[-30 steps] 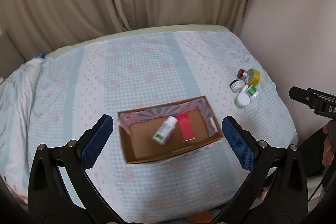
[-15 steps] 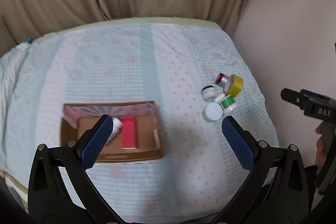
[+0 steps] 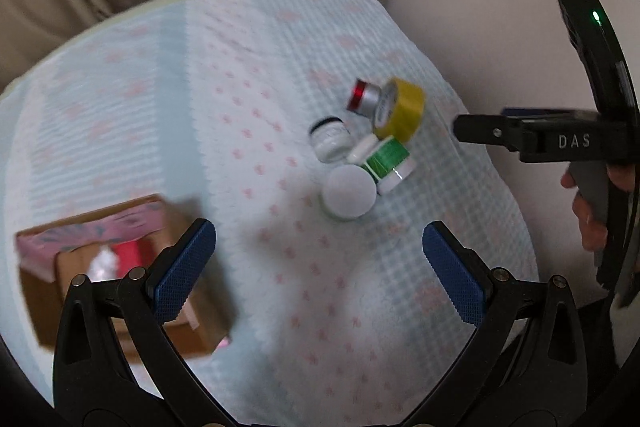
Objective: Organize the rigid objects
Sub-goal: 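Grasp the white round lid with the left tool while the right tool grasps the green-label jar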
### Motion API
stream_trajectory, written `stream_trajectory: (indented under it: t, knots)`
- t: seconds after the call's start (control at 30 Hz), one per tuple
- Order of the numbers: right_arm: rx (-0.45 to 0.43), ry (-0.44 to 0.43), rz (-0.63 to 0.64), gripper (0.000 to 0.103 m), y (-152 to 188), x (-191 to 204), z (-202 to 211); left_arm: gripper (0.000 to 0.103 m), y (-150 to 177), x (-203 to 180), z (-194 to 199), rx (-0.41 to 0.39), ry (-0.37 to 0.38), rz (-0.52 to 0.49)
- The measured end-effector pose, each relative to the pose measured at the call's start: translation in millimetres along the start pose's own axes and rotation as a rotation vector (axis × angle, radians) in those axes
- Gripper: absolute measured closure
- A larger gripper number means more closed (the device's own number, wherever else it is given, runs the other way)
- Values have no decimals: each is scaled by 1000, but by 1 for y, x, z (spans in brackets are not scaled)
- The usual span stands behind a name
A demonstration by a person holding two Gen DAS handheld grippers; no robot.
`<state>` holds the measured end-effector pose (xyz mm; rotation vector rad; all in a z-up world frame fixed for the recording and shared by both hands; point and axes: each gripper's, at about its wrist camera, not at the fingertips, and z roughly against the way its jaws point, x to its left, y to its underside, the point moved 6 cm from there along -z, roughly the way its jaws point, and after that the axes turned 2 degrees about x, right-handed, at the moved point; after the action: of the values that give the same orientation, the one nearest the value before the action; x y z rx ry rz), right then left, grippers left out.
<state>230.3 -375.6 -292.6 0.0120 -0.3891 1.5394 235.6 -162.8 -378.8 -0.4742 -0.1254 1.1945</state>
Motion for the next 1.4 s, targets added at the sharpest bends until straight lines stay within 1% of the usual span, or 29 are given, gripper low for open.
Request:
stream_trajectory:
  t: [0.23, 0.33, 0.4, 0.53, 0.63, 0.73, 0.83, 0.87, 0.93, 1.0, 1.03, 1.07, 1.1, 1.13, 1.27, 1.4]
  knots:
    - [98, -68, 69, 0, -5, -24, -73, 0, 4, -26, -101, 86, 59, -110]
    - [151, -142, 105, 0, -2, -31, -107, 0, 10, -35, -141, 121, 48, -173]
    - [179, -181, 135, 0, 1, -34, -127, 0, 10, -39, -161, 121, 41, -210]
    - [208, -245, 166, 2, 1, -39, -151, 0, 6, -44, -190, 123, 14, -278]
    - [224, -289, 166, 3, 0, -43, -162, 1, 5, -46, -202, 113, 19, -305]
    - [237, -317, 163, 6, 0, -46, -172, 7, 4, -48, -210, 104, 31, -327]
    - [252, -345, 158, 8, 2, -47, -179, 18, 8, -52, -219, 117, 40, -351]
    - [255, -351, 159, 11, 2, -48, -181, 20, 9, -54, -222, 120, 41, -355]
    - [263, -356, 162, 16, 3, -48, -184, 21, 11, -56, -225, 116, 27, -368]
    - [262, -355, 162, 16, 4, -48, -186, 26, 11, -56, -227, 109, 19, -367]
    - [260, -354, 161, 19, 4, -48, -186, 33, 12, -56, -226, 107, 10, -365]
    - [258, -353, 160, 23, 4, -48, -186, 35, 12, -54, -227, 111, 6, -361]
    - [255, -356, 161, 34, 4, -47, -186, 35, 13, -55, -226, 113, 11, -357]
    - [253, -378, 155, 35, 4, -47, -185, 35, 13, -55, -226, 115, 10, -355]
    - [251, -374, 145, 36, 4, -46, -184, 35, 6, -47, -226, 114, 1, -359]
    - [245, -357, 135, 36, 3, -46, -183, 35, 4, -47, -223, 119, -6, -354]
